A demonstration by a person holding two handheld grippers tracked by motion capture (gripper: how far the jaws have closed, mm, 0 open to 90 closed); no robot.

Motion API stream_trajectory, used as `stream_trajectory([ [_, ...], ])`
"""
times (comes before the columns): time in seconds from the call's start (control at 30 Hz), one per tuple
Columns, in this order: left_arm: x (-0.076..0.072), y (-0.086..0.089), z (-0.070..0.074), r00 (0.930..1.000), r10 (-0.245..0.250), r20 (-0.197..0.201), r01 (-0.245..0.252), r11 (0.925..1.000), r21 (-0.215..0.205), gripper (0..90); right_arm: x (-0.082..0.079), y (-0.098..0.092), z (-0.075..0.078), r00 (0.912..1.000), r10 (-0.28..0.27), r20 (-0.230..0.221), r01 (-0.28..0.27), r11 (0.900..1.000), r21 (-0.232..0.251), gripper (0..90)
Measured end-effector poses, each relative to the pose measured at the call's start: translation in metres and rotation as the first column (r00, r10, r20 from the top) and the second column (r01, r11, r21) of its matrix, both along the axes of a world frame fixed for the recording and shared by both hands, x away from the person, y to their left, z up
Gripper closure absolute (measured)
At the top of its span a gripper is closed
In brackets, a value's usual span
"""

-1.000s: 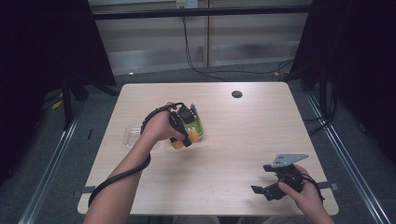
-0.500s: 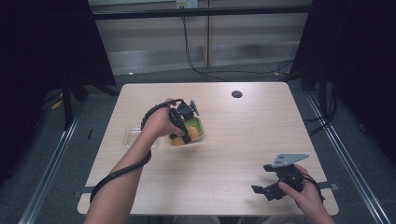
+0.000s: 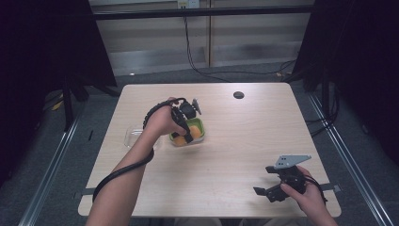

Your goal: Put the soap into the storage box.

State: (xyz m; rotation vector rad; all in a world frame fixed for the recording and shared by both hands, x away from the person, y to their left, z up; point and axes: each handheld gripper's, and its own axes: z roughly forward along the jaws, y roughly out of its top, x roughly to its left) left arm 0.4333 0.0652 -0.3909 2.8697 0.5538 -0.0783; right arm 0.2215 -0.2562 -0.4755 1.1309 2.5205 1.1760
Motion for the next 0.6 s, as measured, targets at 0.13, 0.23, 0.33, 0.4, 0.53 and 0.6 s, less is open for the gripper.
stream_trajectory([
  [0.13, 0.003, 0.0, 0.002, 1.0, -0.003, 0.009, 0.003, 1.0, 0.002, 49.9, 0.0, -0.001, 0.0, 1.0, -0.004, 0.0, 0.004, 1.0, 0.001, 5.2],
  [0.23, 0.003, 0.0, 0.002, 0.9999, 0.015, 0.004, -0.015, 0.9999, -0.009, 49.9, 0.0, -0.001, 0.0, 1.0, -0.007, -0.001, 0.007, 1.0, 0.002, 5.2],
  [0.33, 0.006, 0.001, 0.002, 0.9999, 0.016, 0.003, -0.016, 0.9998, -0.01, 49.9, 0.0, -0.001, 0.001, 1.0, -0.009, 0.0, 0.009, 1.0, 0.004, 5.2],
  [0.4, 0.007, 0.001, 0.002, 0.9997, 0.023, -0.002, -0.023, 0.9997, -0.008, 49.9, 0.0, -0.002, 0.001, 1.0, -0.01, 0.001, 0.01, 1.0, 0.004, 5.2],
  [0.53, 0.009, 0.001, 0.003, 0.9998, 0.019, 0.001, -0.019, 0.9998, -0.007, 49.9, 0.0, -0.002, 0.0, 1.0, -0.009, -0.001, 0.009, 1.0, 0.003, 5.2],
  [0.6, 0.011, 0.001, 0.004, 1.0, 0.007, 0.0, -0.007, 1.0, -0.003, 49.9, 0.0, -0.002, 0.0, 1.0, -0.009, 0.0, 0.009, 1.0, 0.004, 5.2],
])
